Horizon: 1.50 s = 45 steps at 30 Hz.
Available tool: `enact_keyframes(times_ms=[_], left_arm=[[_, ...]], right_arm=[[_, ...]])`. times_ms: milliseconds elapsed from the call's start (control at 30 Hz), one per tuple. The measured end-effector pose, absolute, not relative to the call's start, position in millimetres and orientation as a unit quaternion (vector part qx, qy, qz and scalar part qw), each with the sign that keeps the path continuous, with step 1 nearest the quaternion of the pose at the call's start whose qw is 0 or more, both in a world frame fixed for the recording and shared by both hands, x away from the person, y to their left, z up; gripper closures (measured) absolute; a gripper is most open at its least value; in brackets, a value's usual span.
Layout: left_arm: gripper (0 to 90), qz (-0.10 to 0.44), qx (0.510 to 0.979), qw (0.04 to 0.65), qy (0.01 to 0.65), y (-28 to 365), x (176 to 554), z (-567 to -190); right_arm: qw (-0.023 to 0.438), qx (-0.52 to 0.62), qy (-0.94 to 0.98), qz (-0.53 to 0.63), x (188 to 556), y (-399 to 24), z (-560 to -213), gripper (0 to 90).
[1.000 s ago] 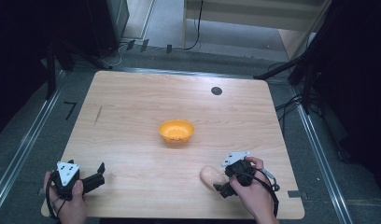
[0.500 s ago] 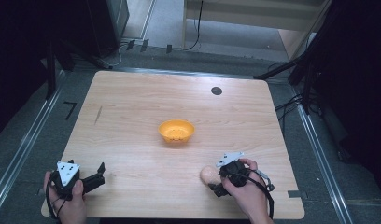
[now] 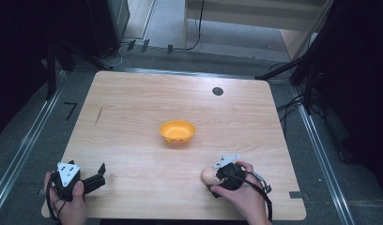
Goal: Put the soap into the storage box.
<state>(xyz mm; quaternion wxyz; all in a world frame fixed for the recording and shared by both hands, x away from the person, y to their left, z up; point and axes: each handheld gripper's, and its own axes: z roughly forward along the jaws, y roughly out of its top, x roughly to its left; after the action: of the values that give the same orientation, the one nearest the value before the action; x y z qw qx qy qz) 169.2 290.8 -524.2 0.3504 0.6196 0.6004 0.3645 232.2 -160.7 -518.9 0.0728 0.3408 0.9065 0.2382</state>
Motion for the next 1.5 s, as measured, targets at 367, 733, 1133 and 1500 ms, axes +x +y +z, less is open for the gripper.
enact_keyframes(times_ms=[367,733,1133,1500], left_arm=[[0.1,0.365,0.619,0.35,0.601,291,169,-524],[0.1,0.363,0.619,0.352,0.601,291,169,-524],[0.1,0.363,0.62,0.352,0.601,292,169,-524],[0.1,0.363,0.62,0.353,0.6,292,169,-524]], right_arm=[[0.056,0.334,0.91,0.24,234,-163,-518,33.4],[0.053,0.303,0.924,0.228,238,-165,-515,33.7],[0.051,0.281,0.93,0.233,243,-168,-506,33.8],[0.044,0.27,0.933,0.235,251,-169,-496,33.8]])
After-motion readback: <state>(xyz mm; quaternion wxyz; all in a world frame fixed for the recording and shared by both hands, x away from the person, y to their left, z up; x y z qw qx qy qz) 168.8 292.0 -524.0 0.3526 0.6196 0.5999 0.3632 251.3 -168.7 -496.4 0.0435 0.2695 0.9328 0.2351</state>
